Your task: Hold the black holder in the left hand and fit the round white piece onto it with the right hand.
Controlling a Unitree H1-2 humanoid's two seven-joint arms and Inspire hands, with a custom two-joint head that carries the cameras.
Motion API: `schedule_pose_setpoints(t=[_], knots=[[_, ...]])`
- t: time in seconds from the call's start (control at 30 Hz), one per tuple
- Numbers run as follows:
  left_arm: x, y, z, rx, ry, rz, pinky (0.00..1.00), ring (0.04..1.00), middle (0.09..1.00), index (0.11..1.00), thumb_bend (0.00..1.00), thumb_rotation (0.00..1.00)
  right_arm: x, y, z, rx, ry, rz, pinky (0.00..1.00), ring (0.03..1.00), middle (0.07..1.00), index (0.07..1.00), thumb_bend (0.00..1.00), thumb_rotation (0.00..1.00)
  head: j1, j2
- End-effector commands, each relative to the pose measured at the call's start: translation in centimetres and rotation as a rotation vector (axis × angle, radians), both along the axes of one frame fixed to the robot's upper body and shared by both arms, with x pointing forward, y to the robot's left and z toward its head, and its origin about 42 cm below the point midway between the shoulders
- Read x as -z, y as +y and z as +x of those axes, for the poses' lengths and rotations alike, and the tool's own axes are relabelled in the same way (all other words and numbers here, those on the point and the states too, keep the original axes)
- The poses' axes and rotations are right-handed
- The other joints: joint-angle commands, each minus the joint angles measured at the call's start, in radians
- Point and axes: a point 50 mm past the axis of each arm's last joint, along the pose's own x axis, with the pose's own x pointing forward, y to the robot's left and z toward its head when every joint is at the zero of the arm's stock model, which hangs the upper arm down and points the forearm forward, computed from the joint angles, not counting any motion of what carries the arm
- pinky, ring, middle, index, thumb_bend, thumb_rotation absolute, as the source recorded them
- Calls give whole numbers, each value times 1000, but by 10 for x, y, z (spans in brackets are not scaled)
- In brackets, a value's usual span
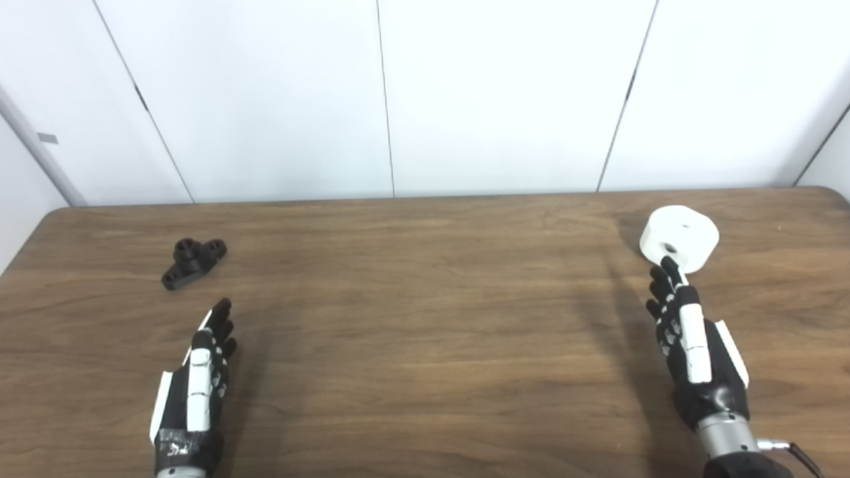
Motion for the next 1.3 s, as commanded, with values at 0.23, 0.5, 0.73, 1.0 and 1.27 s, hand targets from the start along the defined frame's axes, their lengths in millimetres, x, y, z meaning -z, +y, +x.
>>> schedule_pose_setpoints(t=[0.23,0.5,0.73,1.0,1.27], knots=[[-13,2,2,8,-70,16,1000,1000,992,957,535,953,-13,1,3,-2,-66,-10,1000,1000,977,1000,567,1000,1,0],[-11,-2,1,10,-68,22,1000,1000,996,957,565,948,-12,-5,1,-23,-68,-25,1000,1000,985,1000,586,1000,68,-25],[-7,-14,0,1,-67,17,1000,1000,992,955,570,936,-9,-15,-1,-38,-64,-10,1000,1000,998,1000,599,1000,180,-74],[5,-29,-4,-7,-53,2,1000,998,986,949,508,955,-6,-20,-4,-42,-42,1,1000,1000,1000,1000,609,1000,274,-189],[13,-40,-6,-7,-43,38,1000,995,979,948,458,1000,-1,-24,-6,-44,-61,-63,1000,977,947,1000,535,1000,331,-255]])
